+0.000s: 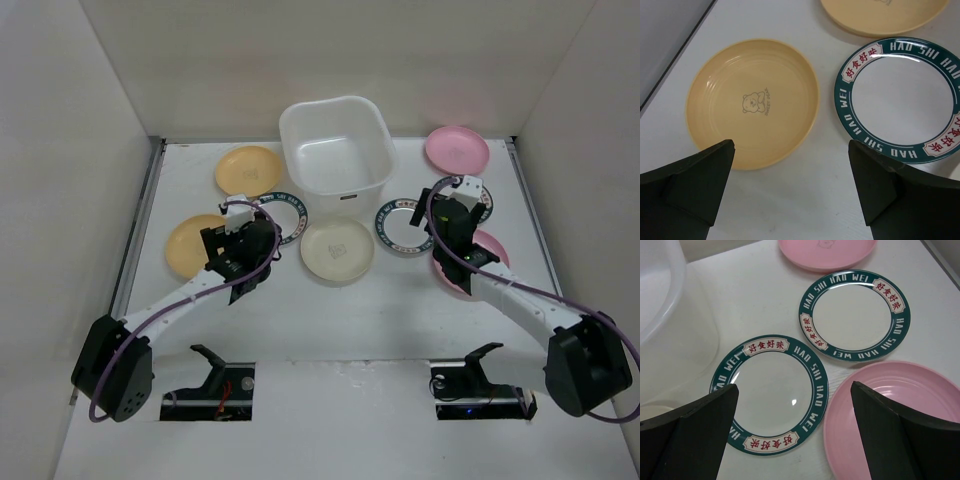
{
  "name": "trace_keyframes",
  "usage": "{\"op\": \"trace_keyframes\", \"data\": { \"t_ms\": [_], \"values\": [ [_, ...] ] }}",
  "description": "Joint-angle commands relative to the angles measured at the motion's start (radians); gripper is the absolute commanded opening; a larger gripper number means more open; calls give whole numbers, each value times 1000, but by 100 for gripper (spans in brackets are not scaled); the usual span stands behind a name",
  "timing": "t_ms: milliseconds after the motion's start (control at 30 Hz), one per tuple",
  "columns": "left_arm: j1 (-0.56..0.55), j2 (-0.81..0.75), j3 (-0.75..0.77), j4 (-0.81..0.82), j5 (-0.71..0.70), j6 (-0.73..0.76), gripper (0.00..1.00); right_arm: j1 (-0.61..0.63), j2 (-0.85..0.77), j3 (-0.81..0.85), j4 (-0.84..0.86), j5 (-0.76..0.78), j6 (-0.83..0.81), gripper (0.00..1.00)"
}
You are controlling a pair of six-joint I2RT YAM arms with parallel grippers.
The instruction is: Place the plates into the plastic bin on the countertop
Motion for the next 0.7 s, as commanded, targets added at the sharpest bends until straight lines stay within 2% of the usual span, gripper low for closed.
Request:
{"op": "trace_keyframes", "data": {
  "t_ms": [0, 167, 467, 667],
  "values": [
    [11, -32, -16, 2, -18, -6, 100, -1, 3, 17, 19, -6, 15, 100],
    [23, -63, -52, 22, 25, 16, 100, -1, 13, 17, 28, -6, 11, 100],
    [95, -130, -115, 40, 209, 5, 100, 28, 10, 21, 37, -9, 1, 100],
    [267, -149, -130, 48, 324, -15, 98, 42, -6, 17, 62, -41, 1, 100]
  ]
}}
